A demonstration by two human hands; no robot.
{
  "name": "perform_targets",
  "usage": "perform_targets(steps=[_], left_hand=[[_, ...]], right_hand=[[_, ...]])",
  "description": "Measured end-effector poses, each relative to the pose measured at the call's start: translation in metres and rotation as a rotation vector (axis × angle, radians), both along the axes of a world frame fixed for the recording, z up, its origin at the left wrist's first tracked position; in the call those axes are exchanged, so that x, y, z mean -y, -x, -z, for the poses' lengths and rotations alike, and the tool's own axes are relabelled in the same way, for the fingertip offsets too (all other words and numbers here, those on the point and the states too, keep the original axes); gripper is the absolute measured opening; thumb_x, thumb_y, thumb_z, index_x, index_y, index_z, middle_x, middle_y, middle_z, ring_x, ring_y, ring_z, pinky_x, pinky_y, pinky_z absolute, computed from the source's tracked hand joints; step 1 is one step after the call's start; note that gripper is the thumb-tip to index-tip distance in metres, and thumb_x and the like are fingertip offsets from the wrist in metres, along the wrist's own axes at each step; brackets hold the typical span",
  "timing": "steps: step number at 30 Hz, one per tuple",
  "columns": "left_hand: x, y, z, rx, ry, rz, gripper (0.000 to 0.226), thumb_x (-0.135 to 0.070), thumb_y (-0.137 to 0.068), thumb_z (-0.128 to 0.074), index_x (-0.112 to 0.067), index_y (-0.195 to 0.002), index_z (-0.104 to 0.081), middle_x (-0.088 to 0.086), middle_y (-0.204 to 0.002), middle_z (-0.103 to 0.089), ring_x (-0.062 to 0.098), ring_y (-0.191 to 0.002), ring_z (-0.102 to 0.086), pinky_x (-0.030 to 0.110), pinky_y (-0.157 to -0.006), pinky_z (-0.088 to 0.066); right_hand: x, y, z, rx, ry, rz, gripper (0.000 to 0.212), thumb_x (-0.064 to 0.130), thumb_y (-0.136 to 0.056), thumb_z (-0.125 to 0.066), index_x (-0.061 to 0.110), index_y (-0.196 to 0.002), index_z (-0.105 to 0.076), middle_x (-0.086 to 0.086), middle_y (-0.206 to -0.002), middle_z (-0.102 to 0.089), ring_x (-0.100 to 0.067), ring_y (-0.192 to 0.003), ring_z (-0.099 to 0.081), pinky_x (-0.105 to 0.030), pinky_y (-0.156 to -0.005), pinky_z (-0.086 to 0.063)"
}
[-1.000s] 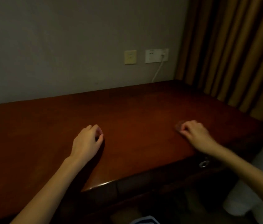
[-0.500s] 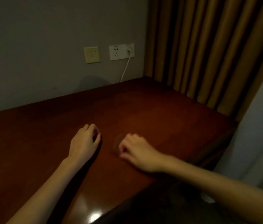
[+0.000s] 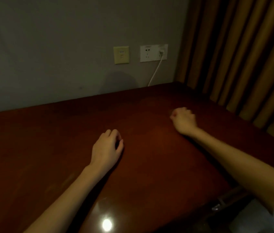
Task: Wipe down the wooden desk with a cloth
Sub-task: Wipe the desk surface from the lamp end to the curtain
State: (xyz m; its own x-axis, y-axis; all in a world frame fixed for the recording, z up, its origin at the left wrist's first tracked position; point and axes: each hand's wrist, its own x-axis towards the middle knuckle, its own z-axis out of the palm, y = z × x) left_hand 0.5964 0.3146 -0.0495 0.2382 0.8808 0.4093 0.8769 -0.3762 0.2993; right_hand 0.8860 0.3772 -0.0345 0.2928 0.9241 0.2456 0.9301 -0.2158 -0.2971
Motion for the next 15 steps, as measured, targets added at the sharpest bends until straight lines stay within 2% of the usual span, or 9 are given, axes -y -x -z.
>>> perform_targets(steps=[2, 4, 5, 6, 7, 9, 12, 14, 15], left_hand=[[-0.001, 0.010, -0.003, -0.016, 0.004, -0.027, 0.007, -0.031, -0.095, -0.050, -0.025, -0.095, -0.051, -0.009, -0.090, -0.048, 0.008, -0.083, -0.049, 0.018, -0.061, -0.036], [-0.003, 0.031, -0.009, -0.029, 0.010, -0.098, 0.005, -0.029, -0.094, -0.051, -0.024, -0.095, -0.051, -0.009, -0.090, -0.047, 0.009, -0.083, -0.049, 0.020, -0.062, -0.035], [-0.004, 0.047, -0.012, -0.033, 0.014, -0.142, 0.004, -0.028, -0.094, -0.052, -0.024, -0.096, -0.052, -0.009, -0.090, -0.047, 0.009, -0.084, -0.049, 0.020, -0.063, -0.035], [-0.004, 0.064, -0.014, -0.040, 0.025, -0.184, 0.004, -0.027, -0.094, -0.053, -0.024, -0.096, -0.054, -0.009, -0.090, -0.047, 0.008, -0.084, -0.049, 0.020, -0.064, -0.036], [-0.003, 0.081, -0.015, -0.047, 0.039, -0.218, 0.005, -0.027, -0.094, -0.054, -0.024, -0.098, -0.055, -0.009, -0.091, -0.048, 0.007, -0.084, -0.049, 0.019, -0.065, -0.037], [0.004, 0.113, -0.015, -0.056, 0.054, -0.264, 0.007, -0.027, -0.094, -0.054, -0.023, -0.099, -0.057, -0.008, -0.094, -0.050, 0.007, -0.085, -0.050, 0.018, -0.066, -0.039], [0.021, 0.143, -0.014, -0.073, 0.071, -0.320, 0.007, -0.028, -0.095, -0.053, -0.023, -0.100, -0.056, -0.005, -0.097, -0.054, 0.008, -0.086, -0.051, 0.019, -0.068, -0.041], [0.033, 0.156, -0.012, -0.074, 0.076, -0.333, 0.007, -0.028, -0.095, -0.052, -0.023, -0.099, -0.055, -0.006, -0.095, -0.053, 0.008, -0.085, -0.051, 0.018, -0.066, -0.039], [0.039, 0.162, -0.012, -0.078, 0.073, -0.340, 0.007, -0.028, -0.095, -0.052, -0.023, -0.099, -0.054, -0.007, -0.093, -0.053, 0.008, -0.084, -0.051, 0.018, -0.065, -0.039]], right_hand=[[0.029, 0.094, -0.001, 0.042, 0.051, -0.399, 0.018, 0.031, -0.091, -0.054, 0.023, -0.103, -0.064, -0.008, -0.114, -0.058, -0.028, -0.106, -0.054, -0.038, -0.088, -0.043], [0.081, 0.161, -0.005, 0.058, 0.075, -0.861, 0.015, 0.031, -0.094, -0.050, 0.023, -0.105, -0.057, -0.004, -0.113, -0.052, -0.021, -0.102, -0.046, -0.036, -0.086, -0.035], [0.093, 0.172, -0.005, 0.074, 0.082, -1.021, 0.015, 0.032, -0.095, -0.048, 0.022, -0.106, -0.054, -0.002, -0.112, -0.049, -0.018, -0.100, -0.043, -0.034, -0.084, -0.031], [0.090, 0.169, -0.005, 0.080, 0.096, -1.037, 0.015, 0.032, -0.095, -0.048, 0.023, -0.107, -0.053, -0.002, -0.113, -0.050, -0.018, -0.101, -0.043, -0.033, -0.084, -0.030], [0.074, 0.159, -0.004, 0.075, 0.084, -0.929, 0.016, 0.031, -0.094, -0.050, 0.024, -0.107, -0.056, -0.002, -0.114, -0.052, -0.019, -0.105, -0.047, -0.035, -0.086, -0.033], [0.018, 0.122, -0.001, 0.048, 0.053, -0.534, 0.018, 0.030, -0.092, -0.053, 0.023, -0.107, -0.061, -0.006, -0.118, -0.057, -0.026, -0.111, -0.052, -0.037, -0.090, -0.038], [-0.047, 0.069, -0.002, -0.051, 0.012, 0.015, 0.033, 0.033, -0.095, -0.049, 0.013, -0.121, -0.054, -0.013, -0.128, -0.052, -0.031, -0.119, -0.047, -0.041, -0.097, -0.037], [-0.066, 0.077, 0.000, -0.073, 0.010, 0.116, 0.038, 0.033, -0.097, -0.046, 0.009, -0.126, -0.049, -0.015, -0.132, -0.048, -0.032, -0.122, -0.044, -0.042, -0.100, -0.036], [-0.069, 0.098, 0.000, -0.065, 0.007, 0.058, 0.038, 0.033, -0.096, -0.046, 0.010, -0.126, -0.050, -0.015, -0.132, -0.048, -0.032, -0.121, -0.044, -0.042, -0.100, -0.036]])
